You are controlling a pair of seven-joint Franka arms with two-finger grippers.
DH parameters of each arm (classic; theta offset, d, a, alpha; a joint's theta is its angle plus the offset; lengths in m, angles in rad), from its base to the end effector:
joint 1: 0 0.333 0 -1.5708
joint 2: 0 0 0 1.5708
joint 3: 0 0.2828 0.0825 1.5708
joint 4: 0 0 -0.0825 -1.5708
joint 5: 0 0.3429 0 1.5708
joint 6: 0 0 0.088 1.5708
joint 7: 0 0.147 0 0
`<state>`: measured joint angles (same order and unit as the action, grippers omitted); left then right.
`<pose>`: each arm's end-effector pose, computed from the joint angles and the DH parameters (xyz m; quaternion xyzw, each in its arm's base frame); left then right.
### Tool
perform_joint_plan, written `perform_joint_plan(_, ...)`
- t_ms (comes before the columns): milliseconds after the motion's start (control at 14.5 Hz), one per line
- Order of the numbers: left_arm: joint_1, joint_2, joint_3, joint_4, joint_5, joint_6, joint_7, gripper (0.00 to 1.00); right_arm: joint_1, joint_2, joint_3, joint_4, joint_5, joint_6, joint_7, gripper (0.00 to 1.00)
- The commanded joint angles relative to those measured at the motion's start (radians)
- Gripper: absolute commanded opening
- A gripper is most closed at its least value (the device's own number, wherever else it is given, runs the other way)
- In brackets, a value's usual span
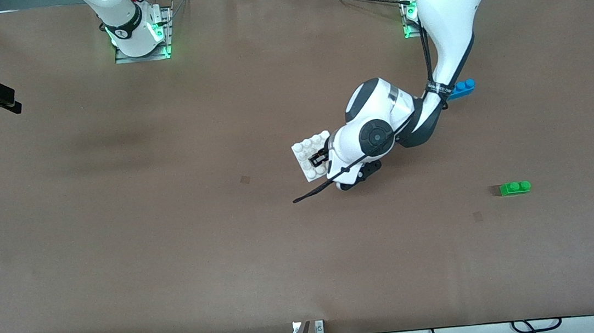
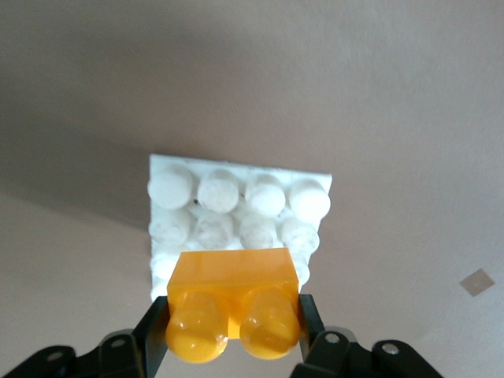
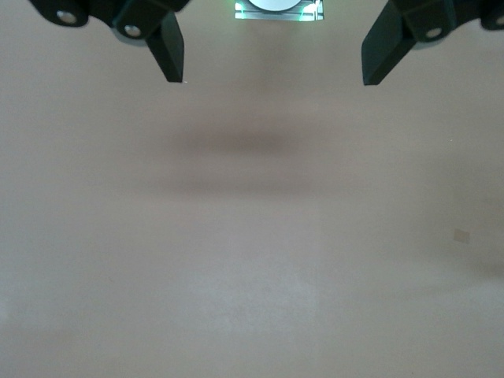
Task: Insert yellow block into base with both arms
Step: 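Carry the yellow brick with the left gripper over the base plate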
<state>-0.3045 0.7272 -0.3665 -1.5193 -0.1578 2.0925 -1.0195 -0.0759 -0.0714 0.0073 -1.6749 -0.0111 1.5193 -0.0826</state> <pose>0.5088 -0.3885 0.2099 0.9491 0.2468 -0.1777 0.0821 0.4816 -0.0347 0.5383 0.9991 0.0069 -0.0424 0.0026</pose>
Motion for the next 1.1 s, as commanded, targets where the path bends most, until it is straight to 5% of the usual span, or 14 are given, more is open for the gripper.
perform_joint_plan(0, -0.018, 0.024, 0.006, 0.002, -0.003, 0.015, -0.011, 0.48, -0.018, 0.076, 0.006, 0.084, 0.008, 0.001, 0.007, 1.00)
perform_joint_plan(1033, -0.030, 0.037, 0.009, -0.027, 0.017, 0.040, 0.007, 0.49, -0.019, 0.098, 0.005, 0.116, -0.001, 0.012, 0.006, 1.00)
